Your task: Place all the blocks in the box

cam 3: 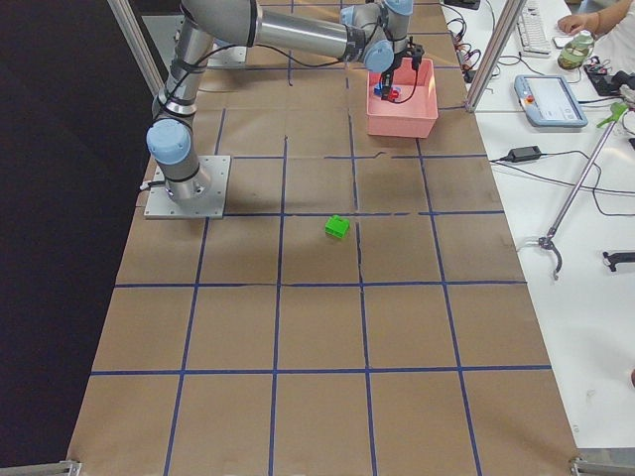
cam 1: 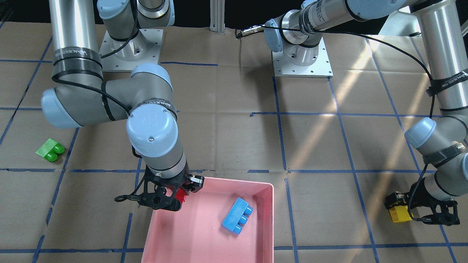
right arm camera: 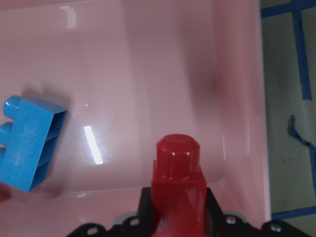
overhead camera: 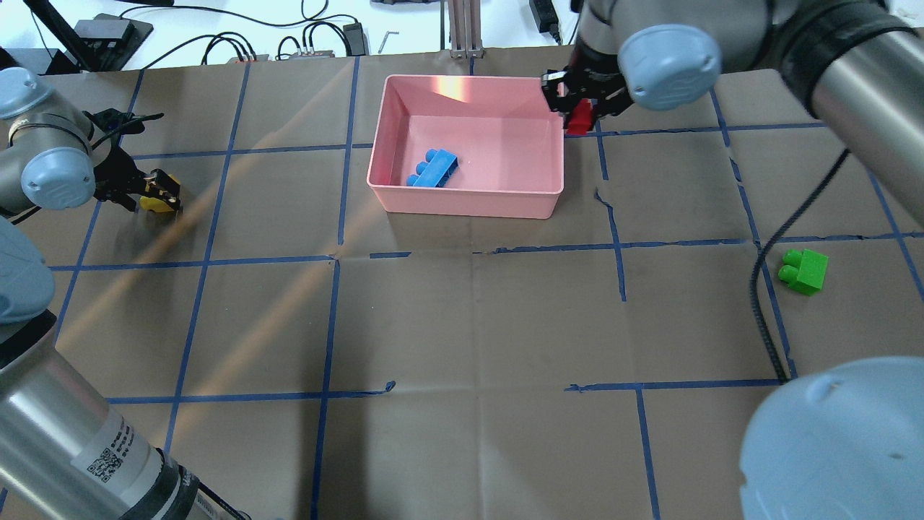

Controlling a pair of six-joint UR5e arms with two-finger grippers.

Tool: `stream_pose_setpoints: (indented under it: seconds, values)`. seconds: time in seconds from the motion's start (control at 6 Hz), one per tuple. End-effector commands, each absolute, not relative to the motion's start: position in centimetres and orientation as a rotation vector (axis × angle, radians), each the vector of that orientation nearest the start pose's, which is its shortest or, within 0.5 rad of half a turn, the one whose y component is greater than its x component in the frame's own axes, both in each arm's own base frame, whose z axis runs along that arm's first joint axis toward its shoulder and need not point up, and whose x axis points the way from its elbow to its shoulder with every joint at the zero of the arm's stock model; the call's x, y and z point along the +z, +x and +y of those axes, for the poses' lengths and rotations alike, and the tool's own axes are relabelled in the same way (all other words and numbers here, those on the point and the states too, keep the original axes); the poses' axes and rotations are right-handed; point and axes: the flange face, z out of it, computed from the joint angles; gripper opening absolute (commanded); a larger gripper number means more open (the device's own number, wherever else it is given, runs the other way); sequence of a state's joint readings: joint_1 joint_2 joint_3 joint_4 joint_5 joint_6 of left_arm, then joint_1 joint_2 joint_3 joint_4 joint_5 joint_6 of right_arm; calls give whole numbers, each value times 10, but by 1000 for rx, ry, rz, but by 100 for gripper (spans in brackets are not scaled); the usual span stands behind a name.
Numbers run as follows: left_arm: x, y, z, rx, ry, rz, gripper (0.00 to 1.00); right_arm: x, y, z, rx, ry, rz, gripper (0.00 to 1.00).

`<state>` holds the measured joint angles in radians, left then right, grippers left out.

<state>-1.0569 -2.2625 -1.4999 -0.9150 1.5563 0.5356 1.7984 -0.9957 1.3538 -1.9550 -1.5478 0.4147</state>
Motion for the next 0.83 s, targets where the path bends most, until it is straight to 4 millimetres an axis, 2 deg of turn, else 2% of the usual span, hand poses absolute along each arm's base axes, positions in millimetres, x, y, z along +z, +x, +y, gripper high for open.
stream_pose_setpoints:
  seconds: [0.0, 0.17, 0.33, 0.5, 0.67]
  values:
    - [171, 223, -670, -71, 46, 3133, 45, 239, 302, -663, -33, 263, 3109, 36]
    - [176, 223, -670, -80, 46, 3130, 19, 253, 296, -672, -130, 221, 3094, 99]
    - [178, 223, -670, -84, 49, 3128, 8, 274, 282, -678, -160, 245, 3084, 100]
    - [191, 222, -669, -104, 47, 3124, 6, 319, 252, -673, -139, 286, 3076, 100]
    - [217, 204, -669, -125, 75, 3121, 6, 357, 209, -666, -144, 208, 3093, 100]
